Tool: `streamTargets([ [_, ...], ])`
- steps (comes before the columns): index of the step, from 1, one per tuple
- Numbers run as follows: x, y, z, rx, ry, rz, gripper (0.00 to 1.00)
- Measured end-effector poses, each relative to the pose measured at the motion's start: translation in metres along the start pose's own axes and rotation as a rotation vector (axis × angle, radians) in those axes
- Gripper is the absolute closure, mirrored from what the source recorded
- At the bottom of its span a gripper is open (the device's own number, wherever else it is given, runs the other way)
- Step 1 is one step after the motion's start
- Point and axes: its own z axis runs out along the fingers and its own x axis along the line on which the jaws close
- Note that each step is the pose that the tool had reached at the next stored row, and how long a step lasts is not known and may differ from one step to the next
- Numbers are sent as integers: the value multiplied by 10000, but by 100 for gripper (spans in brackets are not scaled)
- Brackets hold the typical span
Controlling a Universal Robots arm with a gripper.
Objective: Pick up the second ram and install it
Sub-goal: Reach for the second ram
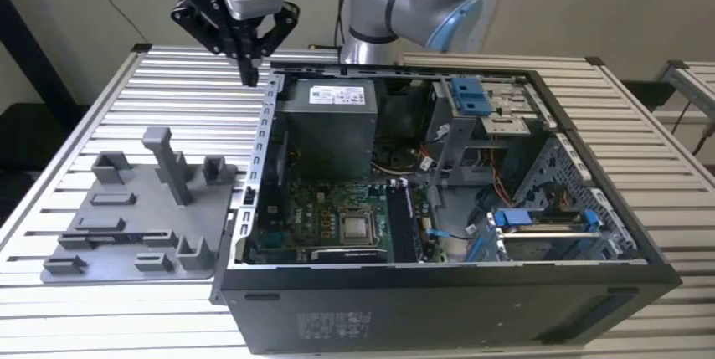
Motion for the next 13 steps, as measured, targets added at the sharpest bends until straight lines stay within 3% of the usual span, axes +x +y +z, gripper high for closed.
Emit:
streamTargets([
  [13, 159, -12, -1, 1, 0, 0, 89],
])
